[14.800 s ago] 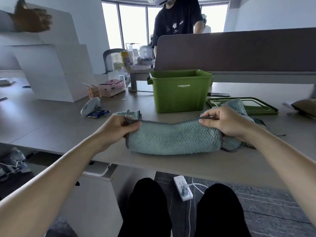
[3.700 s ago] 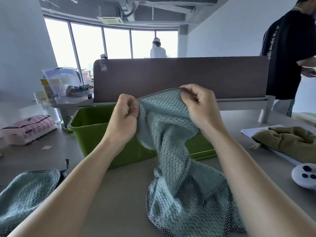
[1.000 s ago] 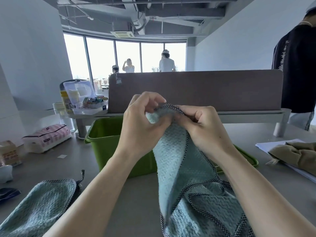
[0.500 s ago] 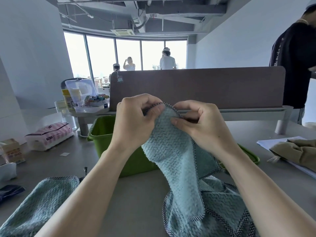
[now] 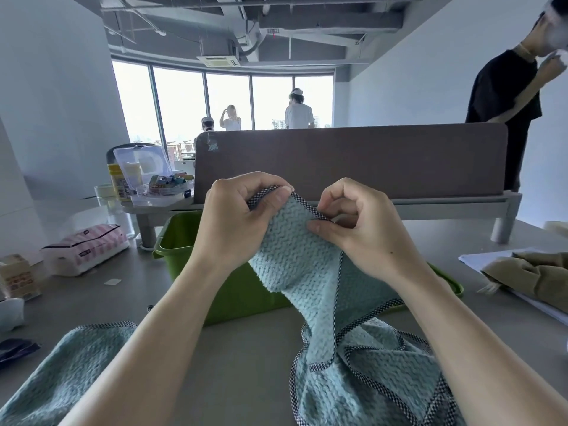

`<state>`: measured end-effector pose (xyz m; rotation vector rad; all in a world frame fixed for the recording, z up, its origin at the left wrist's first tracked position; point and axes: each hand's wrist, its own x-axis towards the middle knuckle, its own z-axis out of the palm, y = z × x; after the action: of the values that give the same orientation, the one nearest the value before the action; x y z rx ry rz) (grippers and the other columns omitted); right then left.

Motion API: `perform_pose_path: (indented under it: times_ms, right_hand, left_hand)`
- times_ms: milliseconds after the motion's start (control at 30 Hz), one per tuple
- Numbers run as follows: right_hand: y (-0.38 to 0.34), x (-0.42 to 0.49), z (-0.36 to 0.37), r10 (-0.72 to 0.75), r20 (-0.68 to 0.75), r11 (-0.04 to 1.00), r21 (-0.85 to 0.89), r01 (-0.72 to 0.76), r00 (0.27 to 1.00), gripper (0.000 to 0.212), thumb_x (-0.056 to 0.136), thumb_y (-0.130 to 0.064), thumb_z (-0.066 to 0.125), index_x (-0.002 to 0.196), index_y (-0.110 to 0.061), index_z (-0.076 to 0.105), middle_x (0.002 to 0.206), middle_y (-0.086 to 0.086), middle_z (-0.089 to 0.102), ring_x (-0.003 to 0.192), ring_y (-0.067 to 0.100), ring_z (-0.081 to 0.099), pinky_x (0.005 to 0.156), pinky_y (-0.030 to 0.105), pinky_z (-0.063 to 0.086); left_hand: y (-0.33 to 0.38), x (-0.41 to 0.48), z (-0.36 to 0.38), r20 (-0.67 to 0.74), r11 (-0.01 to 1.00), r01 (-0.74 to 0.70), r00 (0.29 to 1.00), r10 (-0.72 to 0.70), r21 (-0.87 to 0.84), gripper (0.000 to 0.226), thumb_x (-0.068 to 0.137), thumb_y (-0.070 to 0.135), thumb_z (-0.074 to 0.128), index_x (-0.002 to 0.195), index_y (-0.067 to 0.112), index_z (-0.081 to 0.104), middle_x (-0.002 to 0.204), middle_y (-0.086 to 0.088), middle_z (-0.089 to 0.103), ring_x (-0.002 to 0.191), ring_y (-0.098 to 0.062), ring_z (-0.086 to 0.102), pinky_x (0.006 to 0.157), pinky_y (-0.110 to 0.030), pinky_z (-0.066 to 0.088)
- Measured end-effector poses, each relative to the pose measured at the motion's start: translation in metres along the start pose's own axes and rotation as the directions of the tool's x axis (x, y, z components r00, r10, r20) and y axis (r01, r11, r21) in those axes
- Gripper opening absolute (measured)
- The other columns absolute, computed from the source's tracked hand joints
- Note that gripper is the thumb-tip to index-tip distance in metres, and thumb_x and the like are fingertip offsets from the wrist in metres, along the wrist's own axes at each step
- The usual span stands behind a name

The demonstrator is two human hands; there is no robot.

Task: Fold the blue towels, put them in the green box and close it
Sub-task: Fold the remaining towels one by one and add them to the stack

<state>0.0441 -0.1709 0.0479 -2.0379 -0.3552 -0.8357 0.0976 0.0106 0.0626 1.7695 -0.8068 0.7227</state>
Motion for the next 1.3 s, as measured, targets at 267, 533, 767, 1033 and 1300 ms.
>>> perform_pose_path:
  times_ms: [267,533,767,1033,1300]
  right_hand:
    - [0.003,0.000,-0.002,-0.039,0.001,0.996,-0.083,0.039,0.999,0.017,0.081,-0.019,0.080,0.080,-0.030,0.067,0.081,-0.009,0.072,0.060,0.005,0.064,0.061,0.012,0.046]
    - [0.009,0.000,-0.013,0.081,0.183,0.968,-0.250,-0.033,0.980,0.009,0.084,-0.030,0.077,0.079,-0.022,0.079,0.069,-0.011,0.074,0.058,-0.002,0.062,0.057,0.018,0.046]
    - [0.008,0.001,-0.025,0.124,0.267,0.979,-0.193,-0.073,0.956,0.024,0.088,-0.034,0.071,0.077,-0.014,0.078,0.074,0.012,0.072,0.064,0.022,0.063,0.065,0.041,0.049]
    - [0.009,-0.001,-0.037,0.195,0.323,0.975,-0.166,-0.147,0.926,0.035,0.072,-0.044,0.070,0.087,-0.013,0.081,0.091,-0.005,0.072,0.090,0.011,0.068,0.094,0.045,0.051]
    - [0.011,0.002,-0.048,0.229,0.220,0.963,-0.194,-0.188,0.948,0.033,0.060,-0.047,0.076,0.081,-0.022,0.081,0.079,-0.011,0.077,0.078,0.006,0.072,0.086,0.041,0.058]
  left_hand:
    - [0.001,0.000,0.002,-0.058,1.000,-0.006,0.998,0.005,-0.031,0.011,0.090,0.022,0.070,0.088,0.032,0.075,0.087,0.020,0.073,0.088,0.004,0.068,0.076,-0.012,0.051]
    - [-0.002,0.004,-0.003,-0.198,0.991,0.030,0.979,-0.055,-0.131,0.021,0.089,0.022,0.072,0.083,0.042,0.072,0.086,0.022,0.074,0.088,0.001,0.068,0.080,-0.026,0.055]
    - [-0.005,0.007,-0.010,-0.282,0.978,0.034,0.955,-0.093,-0.207,0.023,0.088,0.019,0.072,0.083,0.041,0.072,0.083,0.024,0.074,0.089,0.000,0.069,0.081,-0.023,0.054]
    - [-0.011,0.009,-0.012,-0.337,0.964,0.035,0.933,-0.126,-0.263,0.016,0.089,0.016,0.071,0.091,0.031,0.074,0.089,0.017,0.073,0.084,0.004,0.067,0.073,-0.012,0.050]
    - [-0.017,0.010,-0.012,-0.326,0.953,0.048,0.934,-0.149,-0.299,0.015,0.089,0.016,0.072,0.091,0.031,0.074,0.084,0.021,0.074,0.086,0.002,0.067,0.077,-0.015,0.050]
